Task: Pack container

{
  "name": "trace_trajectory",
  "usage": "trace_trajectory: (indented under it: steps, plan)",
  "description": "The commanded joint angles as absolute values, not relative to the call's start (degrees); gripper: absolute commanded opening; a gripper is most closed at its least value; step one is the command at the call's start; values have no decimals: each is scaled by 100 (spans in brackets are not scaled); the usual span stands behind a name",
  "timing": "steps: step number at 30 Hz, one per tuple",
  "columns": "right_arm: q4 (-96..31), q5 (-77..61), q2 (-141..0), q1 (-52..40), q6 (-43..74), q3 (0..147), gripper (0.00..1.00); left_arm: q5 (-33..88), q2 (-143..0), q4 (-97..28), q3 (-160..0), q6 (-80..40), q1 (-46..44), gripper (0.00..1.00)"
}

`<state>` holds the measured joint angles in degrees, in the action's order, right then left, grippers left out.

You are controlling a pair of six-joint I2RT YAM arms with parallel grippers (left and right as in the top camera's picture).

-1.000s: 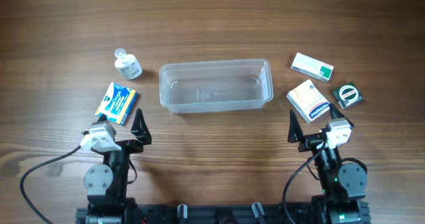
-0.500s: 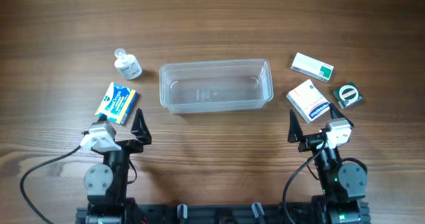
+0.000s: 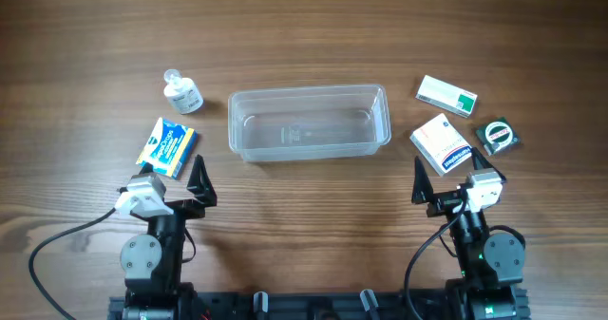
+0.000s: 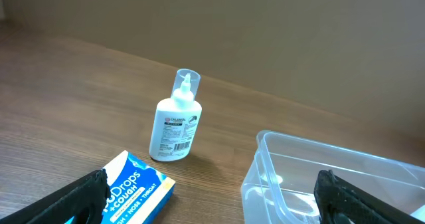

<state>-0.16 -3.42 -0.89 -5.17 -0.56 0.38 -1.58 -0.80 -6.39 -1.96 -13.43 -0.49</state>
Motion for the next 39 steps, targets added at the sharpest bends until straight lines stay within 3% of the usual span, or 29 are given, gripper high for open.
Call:
trace_trajectory:
  steps: [1,39]
  plan:
    - [14,-392,-54,-513,-113,30,100,-130,-38,-617,-137,-1376,-80,100]
    - [14,-392,-54,-513,-113,30,100,222,-38,-532,-139,-1461,-82,100]
